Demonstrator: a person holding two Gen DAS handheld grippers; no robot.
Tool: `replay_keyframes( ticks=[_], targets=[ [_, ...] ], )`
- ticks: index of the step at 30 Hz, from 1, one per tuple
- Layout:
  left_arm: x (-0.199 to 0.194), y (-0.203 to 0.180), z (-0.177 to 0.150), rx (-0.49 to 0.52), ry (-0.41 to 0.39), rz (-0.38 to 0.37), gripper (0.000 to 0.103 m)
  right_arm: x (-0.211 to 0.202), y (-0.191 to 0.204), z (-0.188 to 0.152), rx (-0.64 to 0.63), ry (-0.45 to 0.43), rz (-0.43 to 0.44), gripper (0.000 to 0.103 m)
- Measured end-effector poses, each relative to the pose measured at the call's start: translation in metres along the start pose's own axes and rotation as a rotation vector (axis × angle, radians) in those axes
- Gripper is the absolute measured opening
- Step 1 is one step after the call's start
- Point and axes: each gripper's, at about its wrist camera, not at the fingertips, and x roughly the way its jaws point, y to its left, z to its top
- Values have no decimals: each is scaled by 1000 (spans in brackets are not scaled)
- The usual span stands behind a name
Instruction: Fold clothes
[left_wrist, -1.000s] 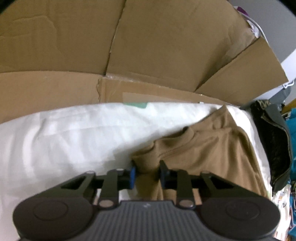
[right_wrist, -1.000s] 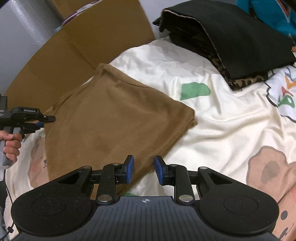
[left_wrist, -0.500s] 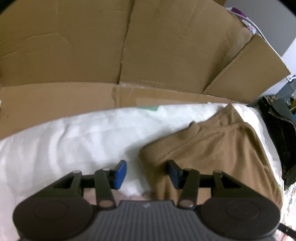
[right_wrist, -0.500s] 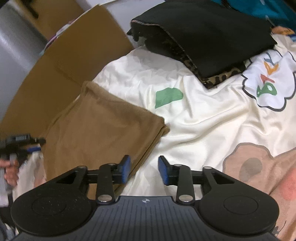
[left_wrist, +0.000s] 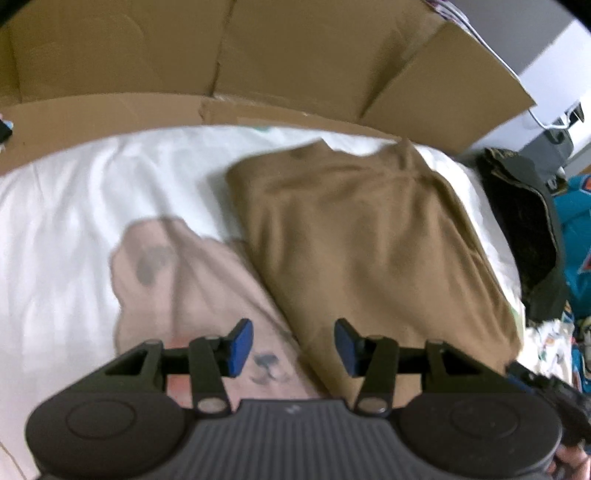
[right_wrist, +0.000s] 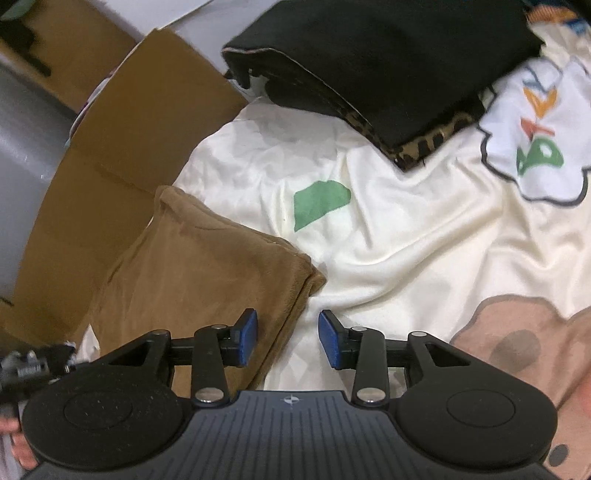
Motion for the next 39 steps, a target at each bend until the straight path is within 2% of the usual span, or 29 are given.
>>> replay_keyframes(
  ticks=[9,15,18,22,25,26,27,28,32,34,36,39],
  targets=[
    [6,-23,-37,1,76,-15,52,12,-18,10,134,5,94,44],
    [6,-34,-51,-22,99,-40,52,10,-21,23,194,-10,197,42],
    [9,-34,-59,-64,121,-82,52,16,-22,25,196,-2,196,41],
    [13,-26,-72,-196,136,-181,52,25,-33,22,239,16,209,43],
    [15,-30,-81,-206,145,-215,52,29,-42,21,268,25,242,42],
    [16,-32,-83,-206,149,-216,52,30,-42,21,266,32,249,32],
    [18,-34,-85,-212,154,-213,51,31,-41,22,253,42,253,15],
    [19,-35,-87,-218,159,-209,51,31,-40,24,237,46,250,12],
    [22,-36,-100,-254,164,-180,47,28,-38,29,217,49,256,8],
    [22,-37,-107,-262,152,-156,41,26,-37,30,206,45,255,8],
    [25,-39,-113,-265,153,-169,35,27,-38,29,203,47,251,8],
    [31,-45,-117,-256,166,-168,34,28,-40,29,210,53,256,8]
  ],
)
